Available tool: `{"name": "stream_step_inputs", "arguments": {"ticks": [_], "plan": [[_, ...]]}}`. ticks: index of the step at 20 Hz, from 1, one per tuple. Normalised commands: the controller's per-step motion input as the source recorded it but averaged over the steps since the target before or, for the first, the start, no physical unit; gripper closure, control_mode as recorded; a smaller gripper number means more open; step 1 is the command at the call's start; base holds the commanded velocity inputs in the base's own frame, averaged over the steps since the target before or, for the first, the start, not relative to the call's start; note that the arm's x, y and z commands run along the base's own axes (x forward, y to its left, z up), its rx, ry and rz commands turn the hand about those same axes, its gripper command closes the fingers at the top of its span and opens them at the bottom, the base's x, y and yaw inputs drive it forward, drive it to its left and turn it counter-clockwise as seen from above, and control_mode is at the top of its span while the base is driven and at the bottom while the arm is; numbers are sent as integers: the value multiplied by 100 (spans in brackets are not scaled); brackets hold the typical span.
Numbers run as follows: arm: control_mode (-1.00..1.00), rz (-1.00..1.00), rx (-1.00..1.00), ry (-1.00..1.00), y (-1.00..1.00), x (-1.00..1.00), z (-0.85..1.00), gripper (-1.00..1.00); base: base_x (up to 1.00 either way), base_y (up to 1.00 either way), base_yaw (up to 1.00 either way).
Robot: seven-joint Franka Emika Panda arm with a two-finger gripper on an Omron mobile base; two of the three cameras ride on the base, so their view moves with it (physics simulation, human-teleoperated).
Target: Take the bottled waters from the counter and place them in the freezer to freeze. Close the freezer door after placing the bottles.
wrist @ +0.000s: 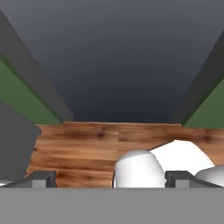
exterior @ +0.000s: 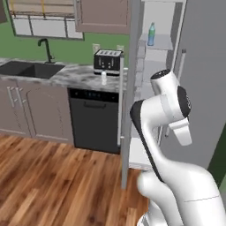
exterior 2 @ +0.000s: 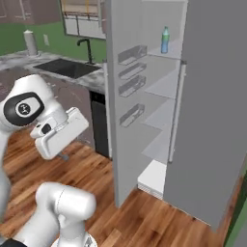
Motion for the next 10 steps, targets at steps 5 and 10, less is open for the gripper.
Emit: {"name": "stream_step_inputs", "arguments": {"ticks": [5,10], "plan": [[100,0,0,0,0,0,0,-100,-73,100,47],[100,0,0,0,0,0,0,-100,-25,100,45]]}}
